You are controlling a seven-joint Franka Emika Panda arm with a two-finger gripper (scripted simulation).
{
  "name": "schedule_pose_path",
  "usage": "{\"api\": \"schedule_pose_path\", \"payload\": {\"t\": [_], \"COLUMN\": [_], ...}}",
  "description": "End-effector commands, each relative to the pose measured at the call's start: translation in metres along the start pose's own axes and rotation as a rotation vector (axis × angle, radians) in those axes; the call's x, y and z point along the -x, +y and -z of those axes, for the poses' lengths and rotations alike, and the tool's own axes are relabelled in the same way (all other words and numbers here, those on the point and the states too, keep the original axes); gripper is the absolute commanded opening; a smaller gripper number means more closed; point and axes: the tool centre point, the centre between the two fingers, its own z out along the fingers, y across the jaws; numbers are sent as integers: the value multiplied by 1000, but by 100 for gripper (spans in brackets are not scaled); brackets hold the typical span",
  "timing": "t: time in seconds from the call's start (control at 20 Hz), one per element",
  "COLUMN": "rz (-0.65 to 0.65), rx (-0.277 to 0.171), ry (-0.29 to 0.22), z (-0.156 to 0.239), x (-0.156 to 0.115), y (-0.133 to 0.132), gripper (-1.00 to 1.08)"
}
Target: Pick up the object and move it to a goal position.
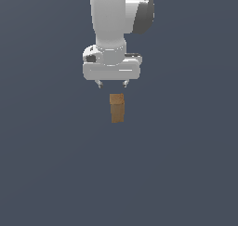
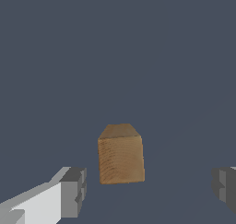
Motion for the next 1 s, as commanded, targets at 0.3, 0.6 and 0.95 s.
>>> {"api": "schedule_pose_path", "payload": {"t": [0.3,0.6,0.95], "rz": [54,72,73], "rx": [2,3,2], "ry": [-25,-34,-35], "z": [-65,-85,-89], "x": [24,34,35], "y": [-12,-15,-16], "gripper": [100,100,100]}}
